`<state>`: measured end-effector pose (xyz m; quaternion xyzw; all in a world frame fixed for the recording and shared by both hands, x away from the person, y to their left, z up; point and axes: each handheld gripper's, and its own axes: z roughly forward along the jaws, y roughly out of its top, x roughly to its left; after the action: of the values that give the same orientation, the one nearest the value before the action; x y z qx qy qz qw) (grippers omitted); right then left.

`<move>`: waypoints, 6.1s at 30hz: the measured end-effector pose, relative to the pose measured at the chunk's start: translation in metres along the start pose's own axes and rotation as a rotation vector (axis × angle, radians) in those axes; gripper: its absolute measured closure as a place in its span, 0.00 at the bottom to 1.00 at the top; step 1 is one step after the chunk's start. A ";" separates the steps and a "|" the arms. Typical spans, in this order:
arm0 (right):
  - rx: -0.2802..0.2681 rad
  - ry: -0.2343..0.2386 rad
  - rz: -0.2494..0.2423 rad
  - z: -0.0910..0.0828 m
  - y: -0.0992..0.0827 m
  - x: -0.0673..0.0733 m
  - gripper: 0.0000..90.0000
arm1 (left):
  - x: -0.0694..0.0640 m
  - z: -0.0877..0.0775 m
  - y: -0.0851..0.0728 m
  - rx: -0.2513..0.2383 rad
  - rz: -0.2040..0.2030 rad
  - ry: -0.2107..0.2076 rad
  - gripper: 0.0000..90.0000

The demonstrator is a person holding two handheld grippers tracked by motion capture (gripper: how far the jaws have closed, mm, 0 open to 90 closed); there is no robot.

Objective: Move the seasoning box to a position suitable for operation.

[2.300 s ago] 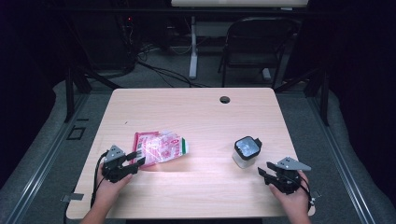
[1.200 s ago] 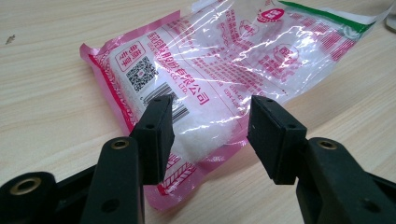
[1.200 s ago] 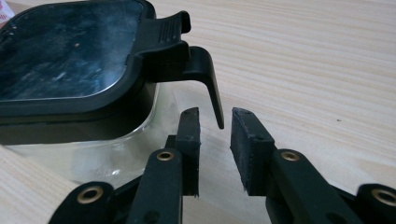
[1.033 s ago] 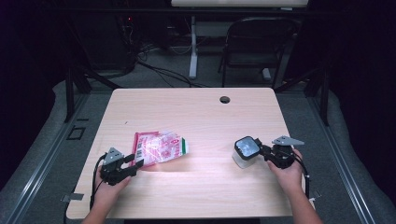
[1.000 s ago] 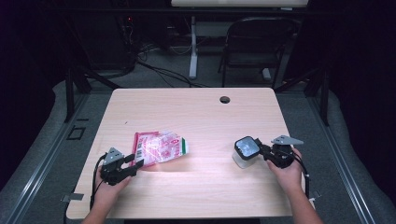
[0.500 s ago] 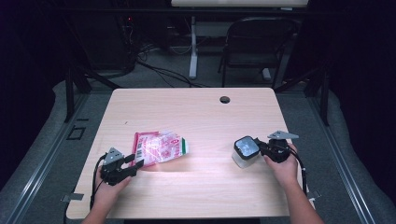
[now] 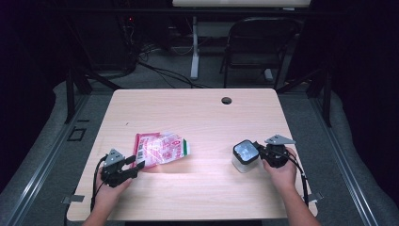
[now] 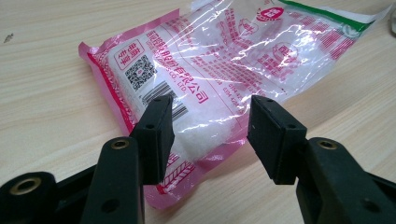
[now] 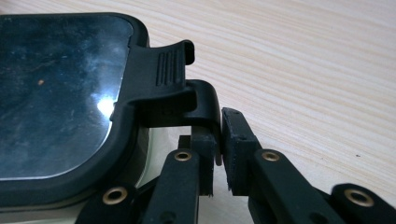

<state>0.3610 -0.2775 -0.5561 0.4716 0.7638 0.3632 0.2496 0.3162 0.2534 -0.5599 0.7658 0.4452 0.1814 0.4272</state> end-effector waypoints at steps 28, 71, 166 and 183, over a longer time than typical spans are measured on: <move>-0.029 0.049 0.002 -0.008 0.006 0.095 0.93 | -0.015 0.001 0.003 -0.002 0.045 -0.033 0.56; 0.033 0.161 -0.025 -0.063 -0.016 0.117 0.79 | -0.033 0.003 0.007 -0.017 0.061 -0.088 0.55; 0.012 0.336 0.207 -0.071 0.019 0.107 0.69 | -0.171 0.043 0.063 0.061 0.247 -0.422 0.98; -0.037 0.408 0.051 -0.075 0.015 0.122 0.49 | -0.180 0.043 0.086 0.047 0.243 -0.419 0.96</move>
<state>0.2622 -0.1871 -0.5028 0.4027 0.7795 0.4713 0.0893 0.2926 0.0609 -0.4959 0.8443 0.2558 0.0583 0.4673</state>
